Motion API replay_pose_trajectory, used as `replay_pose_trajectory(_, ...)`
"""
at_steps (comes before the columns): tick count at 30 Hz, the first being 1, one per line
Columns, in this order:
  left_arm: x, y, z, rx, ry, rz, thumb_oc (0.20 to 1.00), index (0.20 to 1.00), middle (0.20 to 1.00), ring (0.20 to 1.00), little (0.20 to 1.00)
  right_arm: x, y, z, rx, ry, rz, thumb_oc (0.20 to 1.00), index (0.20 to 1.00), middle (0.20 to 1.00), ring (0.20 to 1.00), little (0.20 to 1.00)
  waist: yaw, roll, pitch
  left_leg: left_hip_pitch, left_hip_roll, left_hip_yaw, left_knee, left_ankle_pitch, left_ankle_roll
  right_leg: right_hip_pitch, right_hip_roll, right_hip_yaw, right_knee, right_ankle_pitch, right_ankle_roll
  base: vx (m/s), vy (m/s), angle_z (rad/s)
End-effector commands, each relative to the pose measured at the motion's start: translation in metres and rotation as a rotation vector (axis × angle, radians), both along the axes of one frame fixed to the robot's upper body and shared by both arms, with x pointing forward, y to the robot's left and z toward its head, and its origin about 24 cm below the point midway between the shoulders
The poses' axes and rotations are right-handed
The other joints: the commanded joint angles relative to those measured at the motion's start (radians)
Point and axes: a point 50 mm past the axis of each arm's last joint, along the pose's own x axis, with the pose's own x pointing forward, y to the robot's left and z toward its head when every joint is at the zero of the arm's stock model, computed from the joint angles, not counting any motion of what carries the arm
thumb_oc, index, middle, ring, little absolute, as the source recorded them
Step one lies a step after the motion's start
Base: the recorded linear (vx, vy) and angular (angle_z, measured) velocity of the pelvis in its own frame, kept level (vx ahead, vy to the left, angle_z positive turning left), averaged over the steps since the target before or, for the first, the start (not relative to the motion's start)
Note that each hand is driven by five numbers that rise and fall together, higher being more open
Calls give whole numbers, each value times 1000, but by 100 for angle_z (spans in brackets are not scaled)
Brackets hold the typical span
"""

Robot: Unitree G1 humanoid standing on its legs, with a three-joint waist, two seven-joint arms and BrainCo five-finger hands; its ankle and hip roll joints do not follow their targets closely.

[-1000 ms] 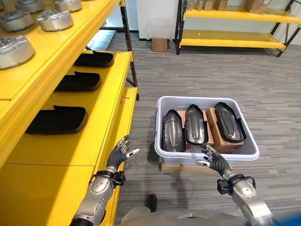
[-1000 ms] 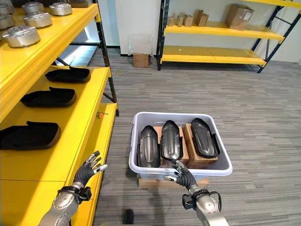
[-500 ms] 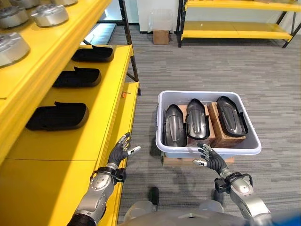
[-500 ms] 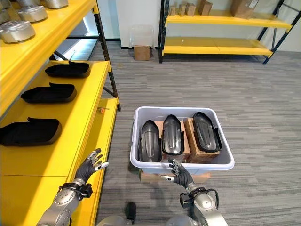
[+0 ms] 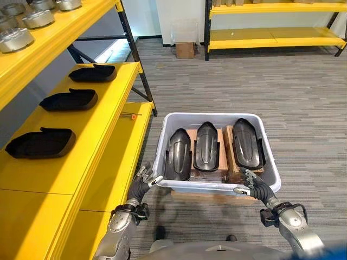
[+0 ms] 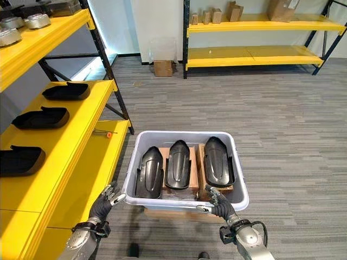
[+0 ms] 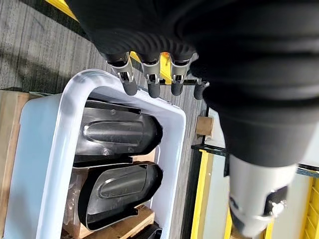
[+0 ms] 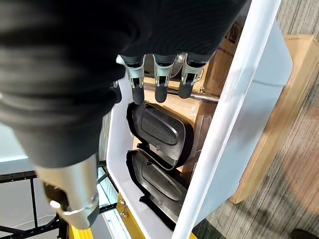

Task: Move parts from the plastic box to the shelf.

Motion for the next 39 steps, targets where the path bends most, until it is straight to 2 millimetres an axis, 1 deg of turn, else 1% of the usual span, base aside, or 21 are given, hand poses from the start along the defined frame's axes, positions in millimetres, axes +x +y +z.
replay_pose_trajectory(1,21,24,34,52,-179,19,1000,1000,1000,1000,1000,26,15,35,96,-218,4,1000,1000,1000,1000,1000,1,-95,28,100,-17,9,6,-77,-43,-115,-110,30,50,105,46,-18,-44,-4)
replay_pose_trajectory(3,22,25,37,46,-196,32,1000,1000,1000,1000,1000,29,11,42,76,-259,-7,1000,1000,1000,1000,1000,-3,-91,31,94,-13,16,6,-75,-46,-129,-108,39,46,108,47,-20,-20,-15)
replay_pose_trajectory(4,24,27,41,43,-217,52,1000,1000,1000,1000,1000,36,4,51,10,-317,-36,1000,1000,1000,1000,1000,-8,-86,35,89,-11,26,6,-78,-47,-141,-106,47,39,112,48,-35,-16,-23)
replay_pose_trajectory(5,27,27,44,41,-233,61,1000,1000,1000,1000,1000,40,2,58,-31,-357,-35,1000,1000,1000,1000,1000,-9,-83,38,85,-10,32,6,-78,-47,-151,-104,56,38,115,49,-66,-9,-29)
replay_pose_trajectory(6,33,25,52,44,-278,63,1000,1000,1000,1000,1000,51,0,73,-83,-445,-47,1000,1000,1000,1000,1000,-12,-78,46,77,-8,44,6,-78,-47,-172,-103,68,38,119,50,-67,3,-25)
replay_pose_trajectory(9,47,23,65,40,-343,59,1000,1000,1000,1000,1000,68,3,87,-65,-516,-87,1000,1000,1000,1000,1000,-14,-73,58,64,-6,55,6,-78,-50,-207,-104,87,44,125,51,-69,6,-31)
replay_pose_trajectory(11,57,20,77,25,-399,68,1000,1000,1000,1000,1000,81,9,102,-35,-583,-90,1000,1000,1000,1000,1000,-14,-71,69,47,-6,63,6,-75,-51,-242,-104,100,52,131,54,-77,4,-22)
replay_pose_trajectory(12,58,20,77,25,-401,68,1000,1000,1000,1000,1000,81,9,103,-35,-585,-90,1000,1000,1000,1000,1000,-13,-72,68,45,-7,64,6,-74,-51,-246,-104,101,54,131,54,-116,6,-15)
replay_pose_trajectory(13,69,14,91,9,-469,58,1000,1000,1000,1000,1000,96,9,118,-79,-655,-99,1000,1000,1000,1000,1000,-12,-71,81,28,-6,72,6,-72,-51,-279,-106,114,63,139,58,-83,5,-6)
replay_pose_trajectory(14,70,14,92,9,-472,59,1000,1000,1000,1000,1000,97,9,118,-79,-659,-99,1000,1000,1000,1000,1000,-10,-72,81,25,-7,75,6,-71,-51,-285,-106,117,66,138,58,-221,15,-13)
replay_pose_trajectory(15,82,6,112,-25,-562,58,1000,1000,1000,1000,1000,119,11,144,-172,-770,-125,1000,1000,1000,1000,1000,-4,-69,111,-7,-6,82,6,-65,-51,-339,-103,133,85,148,62,-190,2,-19)
replay_pose_trajectory(16,86,5,119,-30,-595,62,1000,1000,1000,1000,1000,127,12,156,-235,-817,-127,1000,1000,1000,1000,1000,0,-69,123,-22,-6,83,6,-63,-52,-362,-102,141,92,153,65,-219,-3,-27)
replay_pose_trajectory(18,92,2,130,-41,-644,65,1000,1000,1000,1000,1000,140,11,166,-299,-853,-149,1000,1000,1000,1000,1000,5,-71,139,-44,-7,89,6,-58,-55,-396,-102,148,102,159,68,-104,-20,-22)
replay_pose_trajectory(19,95,0,136,-42,-667,63,1000,1000,1000,1000,1000,147,14,176,-317,-882,-159,1000,1000,1000,1000,1000,9,-71,148,-57,-7,91,6,-54,-56,-410,-102,151,105,163,69,-146,-30,-13)
replay_pose_trajectory(20,104,-7,152,-27,-729,47,1000,1000,1000,1000,1000,163,14,201,-378,-946,-182,1000,1000,1000,1000,1000,16,-71,179,-84,-6,93,6,-47,-62,-447,-105,153,113,171,75,-143,-29,-12)
replay_pose_trajectory(22,111,-15,168,-35,-788,22,1000,1000,1000,1000,1000,183,5,231,-445,-992,-248,1000,1000,1000,1000,1000,22,-66,215,-114,-4,92,6,-39,-70,-481,-114,151,128,173,74,-97,-36,-9)
replay_pose_trajectory(23,112,-20,172,-43,-800,11,1000,1000,1000,1000,1000,188,1,242,-459,-1010,-273,1000,1000,1000,1000,1000,23,-65,230,-129,-5,86,6,-38,-70,-497,-115,147,133,174,73,-50,-35,1)
replay_pose_trajectory(26,113,-25,176,-43,-813,-18,1000,1000,1000,1000,1000,202,-10,267,-532,-1017,-324,1000,1000,1000,1000,1000,33,-62,253,-165,-7,79,6,-35,-74,-543,-119,148,148,175,70,-42,-24,12)
replay_pose_trajectory(28,113,-27,177,-39,-817,-28,1000,1000,1000,1000,1000,208,-12,277,-531,-1010,-330,1000,1000,1000,1000,1000,40,-63,267,-180,-7,79,6,-32,-76,-568,-119,145,158,176,70,-34,-15,6)
replay_pose_trajectory(36,115,-32,180,-52,-821,-52,1000,1000,1000,1000,1000,220,-16,283,-498,-954,-351,1000,1000,1000,1000,1000,51,-56,283,-216,-4,71,6,-18,-83,-611,-120,140,171,178,67,-4,-7,2)
replay_pose_trajectory(39,114,-36,182,-64,-830,-74,1000,1000,1000,1000,1000,229,-18,282,-482,-889,-340,1000,1000,1000,1000,1000,61,-50,287,-231,-5,64,6,-14,-85,-630,-122,139,180,178,66,-12,-8,2)
